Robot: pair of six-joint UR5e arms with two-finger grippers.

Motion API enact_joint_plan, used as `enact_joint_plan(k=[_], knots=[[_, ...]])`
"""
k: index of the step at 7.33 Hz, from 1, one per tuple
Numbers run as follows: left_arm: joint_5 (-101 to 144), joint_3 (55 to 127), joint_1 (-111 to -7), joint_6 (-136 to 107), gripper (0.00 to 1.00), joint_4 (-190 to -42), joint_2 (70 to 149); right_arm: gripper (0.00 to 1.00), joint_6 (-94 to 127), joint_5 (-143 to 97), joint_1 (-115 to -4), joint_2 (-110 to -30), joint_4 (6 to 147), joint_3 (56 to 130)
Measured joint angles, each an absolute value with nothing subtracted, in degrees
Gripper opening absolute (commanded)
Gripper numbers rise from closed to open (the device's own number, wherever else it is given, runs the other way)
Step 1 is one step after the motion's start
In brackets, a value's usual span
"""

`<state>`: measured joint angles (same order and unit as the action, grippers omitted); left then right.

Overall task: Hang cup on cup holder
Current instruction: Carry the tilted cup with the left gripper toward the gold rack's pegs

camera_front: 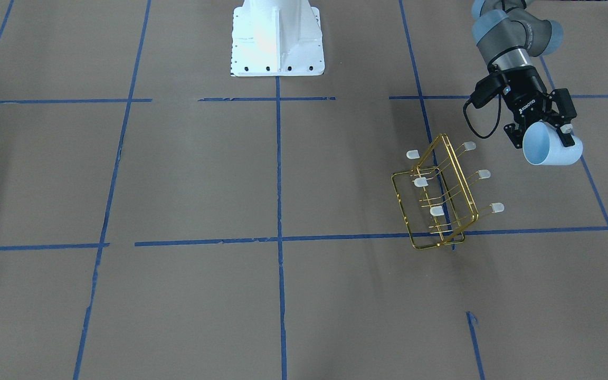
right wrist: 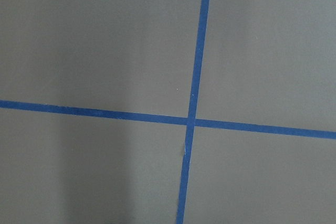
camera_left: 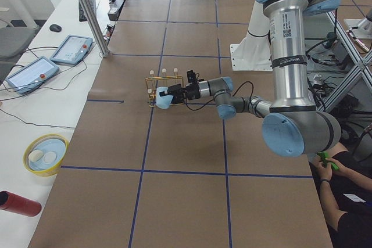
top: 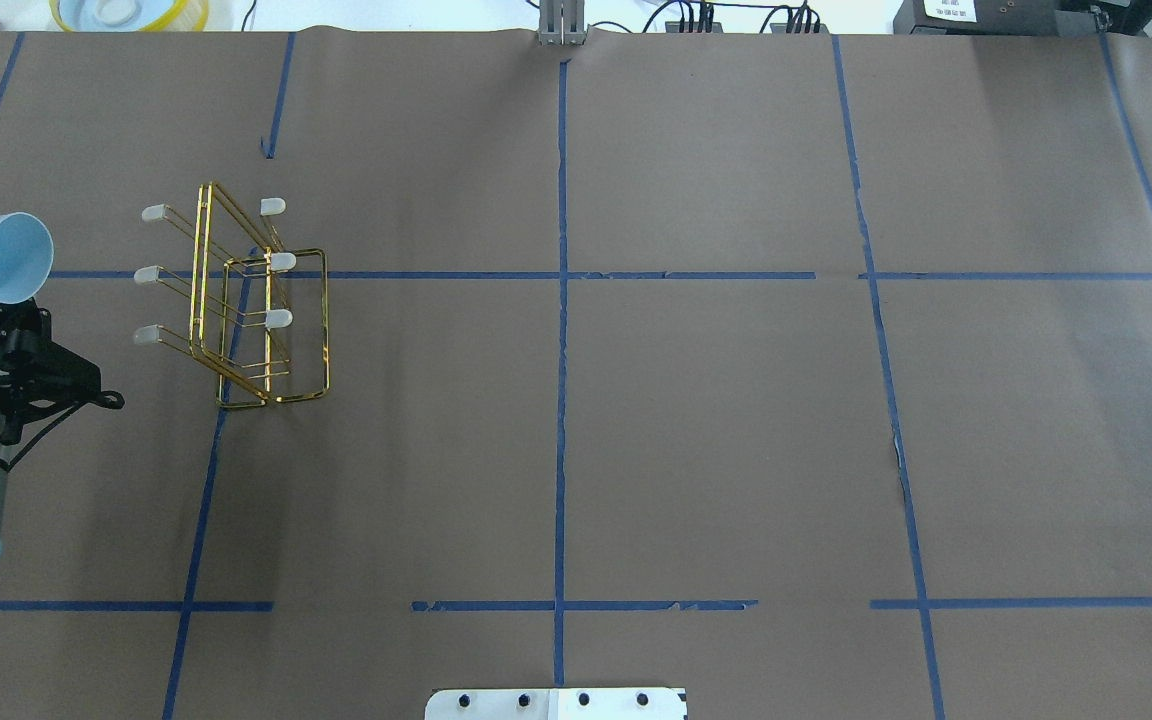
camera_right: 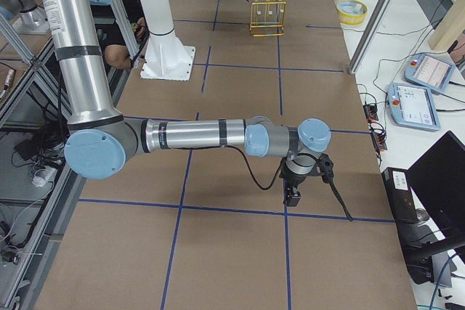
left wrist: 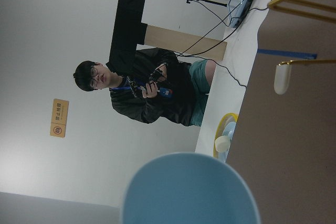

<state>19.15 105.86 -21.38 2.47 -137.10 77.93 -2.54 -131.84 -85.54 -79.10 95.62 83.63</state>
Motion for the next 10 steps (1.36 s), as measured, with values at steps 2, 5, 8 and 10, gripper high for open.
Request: enact_joint_plan(k=[2, 5, 8, 10], knots=[[14.9, 107.71, -19.12, 5.73, 0.43, -127.68, 77.72, 1.0, -2.49, -131.84, -85.59, -79.1, 95.63, 83.67], [11.05, 110.47, -16.68, 7.15, 0.44, -111.93, 78.3, 1.0, -2.46, -131.84, -85.6, -79.1, 95.63, 83.63], [8.28, 111.25, -15.49, 12.31, 0.45, -100.21, 80.37, 1.0, -2.46, -131.84, -85.6, -79.1, 95.62, 83.66], [6.58, 111.94, -15.27, 23.23, 0.38, -99.06, 81.61, 1.0, -2.48, -131.84, -85.61, -79.1, 95.62, 83.66]])
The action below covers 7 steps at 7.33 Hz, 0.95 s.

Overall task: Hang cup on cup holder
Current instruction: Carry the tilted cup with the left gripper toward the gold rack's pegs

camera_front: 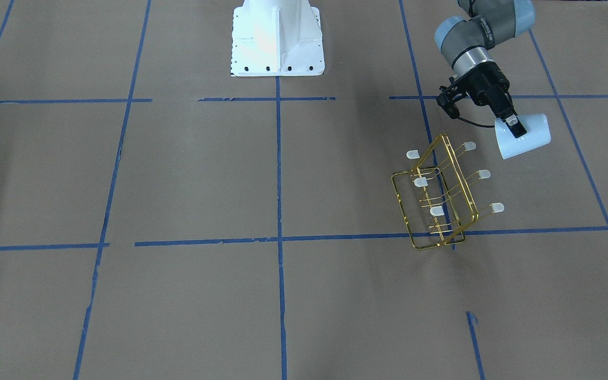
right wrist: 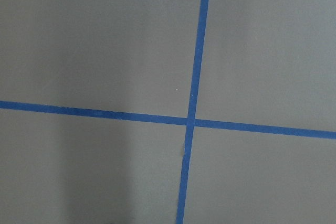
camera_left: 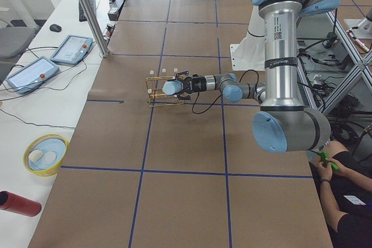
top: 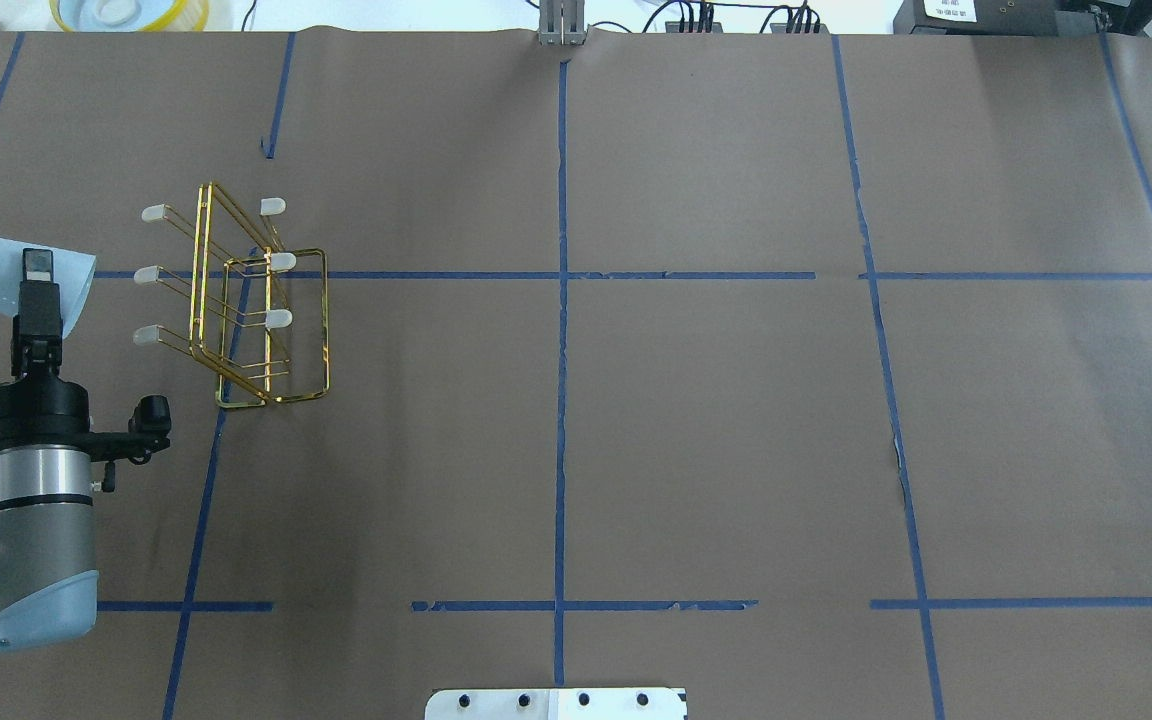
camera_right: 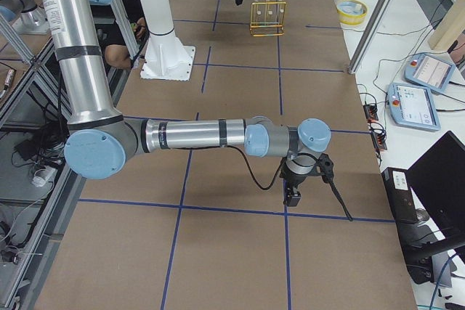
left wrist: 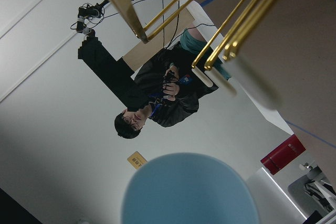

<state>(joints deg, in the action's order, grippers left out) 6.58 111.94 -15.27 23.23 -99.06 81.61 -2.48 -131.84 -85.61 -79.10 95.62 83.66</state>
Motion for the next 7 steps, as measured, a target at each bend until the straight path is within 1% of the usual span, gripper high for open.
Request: enact_joint_plan(k=[3, 7], knots=[[5.9, 111.86, -14.74, 34.6, 0.39, -97.02, 82.71, 1.0, -2.49, -131.84, -85.61, -79.1, 95.63, 83.63], [5.72, 110.37, -14.12, 39.28, 0.41, -93.65, 84.79, 1.0, -2.46, -131.84, -85.6, -79.1, 95.62, 83.63]])
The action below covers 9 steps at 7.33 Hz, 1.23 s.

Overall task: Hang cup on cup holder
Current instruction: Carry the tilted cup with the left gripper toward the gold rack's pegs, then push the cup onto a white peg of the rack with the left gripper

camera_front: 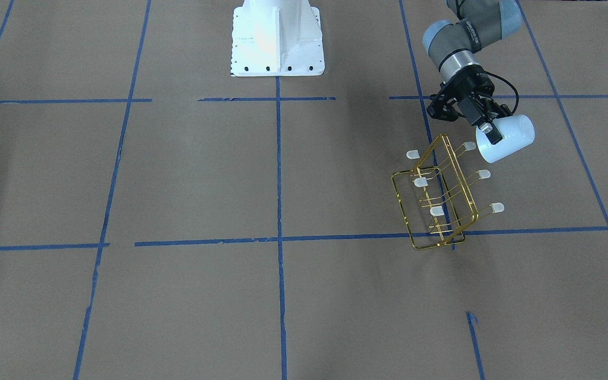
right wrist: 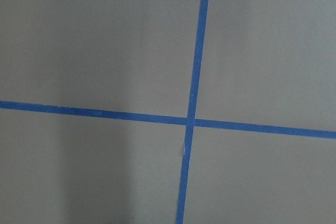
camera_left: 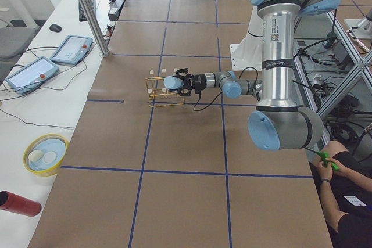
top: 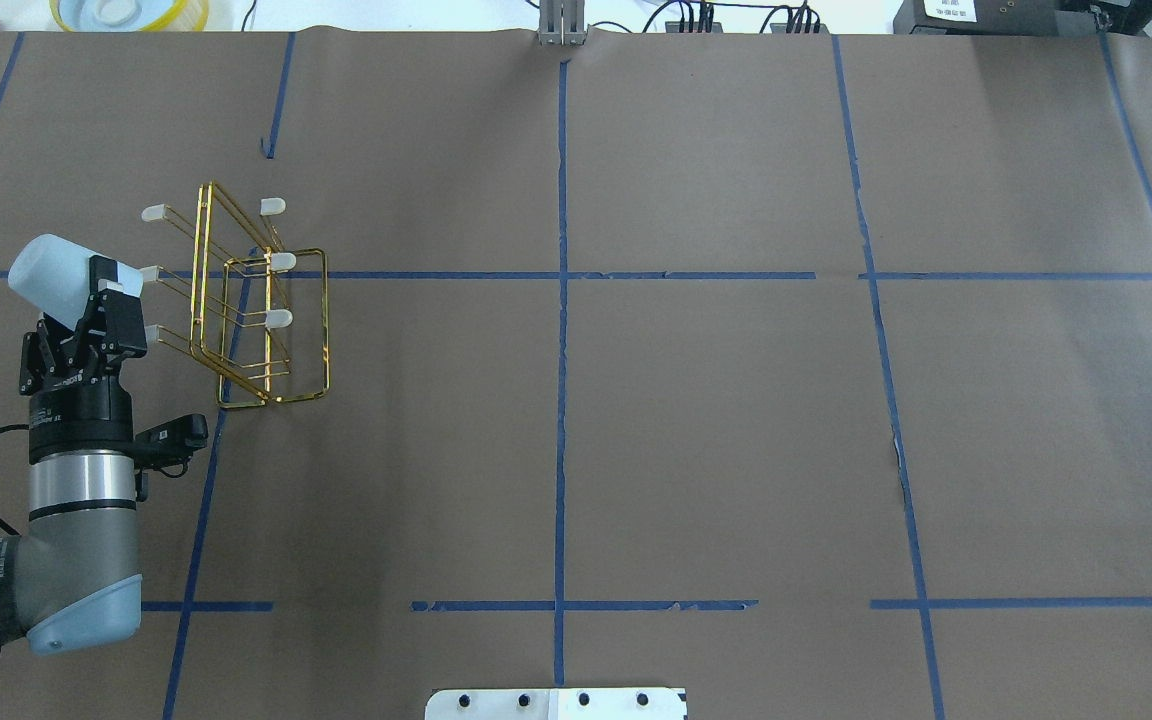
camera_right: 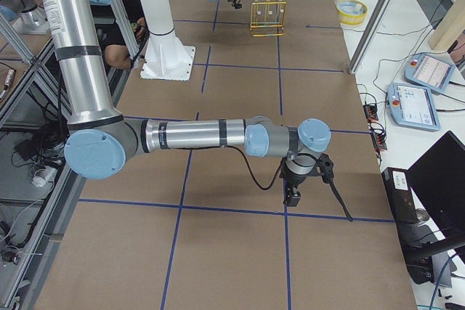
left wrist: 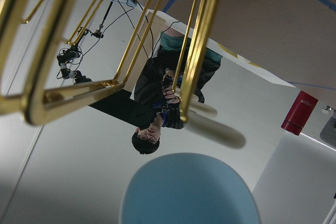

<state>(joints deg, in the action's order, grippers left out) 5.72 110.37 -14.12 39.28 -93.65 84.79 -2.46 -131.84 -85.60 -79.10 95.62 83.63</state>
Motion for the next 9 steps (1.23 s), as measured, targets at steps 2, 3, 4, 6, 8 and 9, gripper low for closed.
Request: enact_joint_plan(k=[2, 3, 4, 6, 8, 9], knots=[[5.71, 109.27, -13.74, 40.88, 0.42, -93.46, 85.39, 1.0, -2.46, -131.84, -85.61, -79.1, 95.62, 83.63], [5.67, 109.01, -13.55, 41.59, 0.42, -93.44, 85.6, 1.0, -2.46, -131.84, -85.6, -79.1, 95.62, 83.62], [5.64, 108.88, -13.28, 42.0, 0.42, -93.43, 85.73, 1.0, -2.46, -131.84, -85.61, -79.1, 95.62, 83.62], [5.7, 108.9, -12.76, 42.5, 0.43, -93.43, 85.84, 1.0, -2.46, -131.84, -85.6, -79.1, 95.62, 83.6], [5.71, 109.06, -12.23, 42.76, 0.43, -93.4, 85.79, 1.0, -2.46, -131.84, -85.59, -79.1, 95.62, 83.59], [5.71, 109.1, -12.02, 42.81, 0.44, -93.32, 85.74, 1.0, -2.46, -131.84, -85.58, -79.1, 95.63, 83.59]])
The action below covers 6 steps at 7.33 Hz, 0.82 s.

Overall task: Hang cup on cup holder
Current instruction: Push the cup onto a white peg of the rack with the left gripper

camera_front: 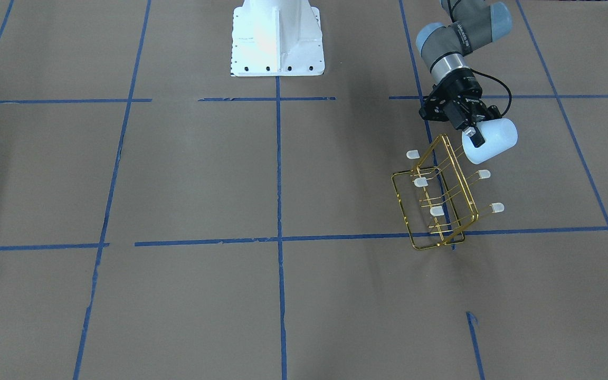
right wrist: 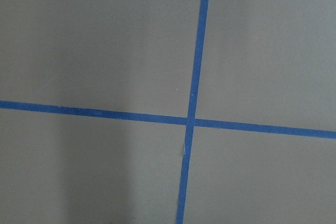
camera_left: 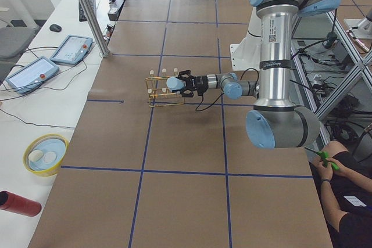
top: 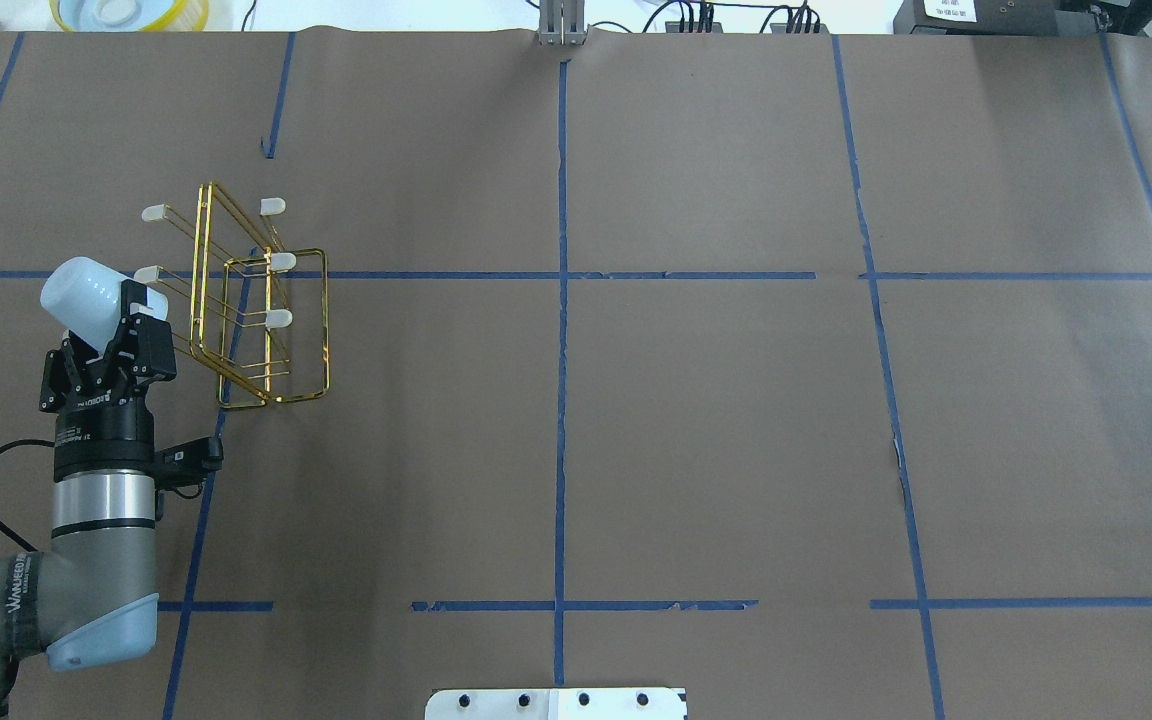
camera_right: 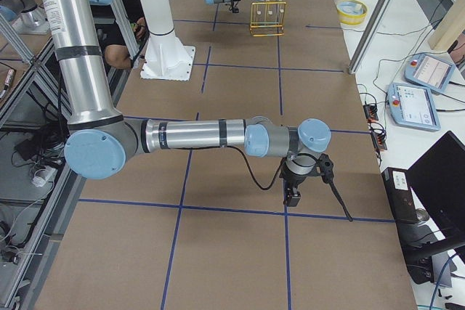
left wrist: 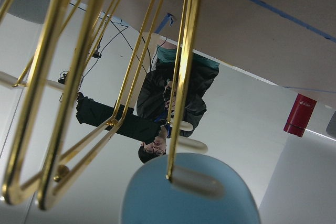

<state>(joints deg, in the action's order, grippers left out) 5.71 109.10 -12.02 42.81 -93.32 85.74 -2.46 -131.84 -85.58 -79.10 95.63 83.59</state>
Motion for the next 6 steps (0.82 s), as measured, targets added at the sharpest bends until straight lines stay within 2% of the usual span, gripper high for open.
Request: enact_joint_plan(k=[6], knots=[[5.71, 110.97, -11.3, 43.36, 0.45, -92.98, 83.68, 1.0, -2.46, -131.83, -85.56, -79.1, 95.62, 83.6]])
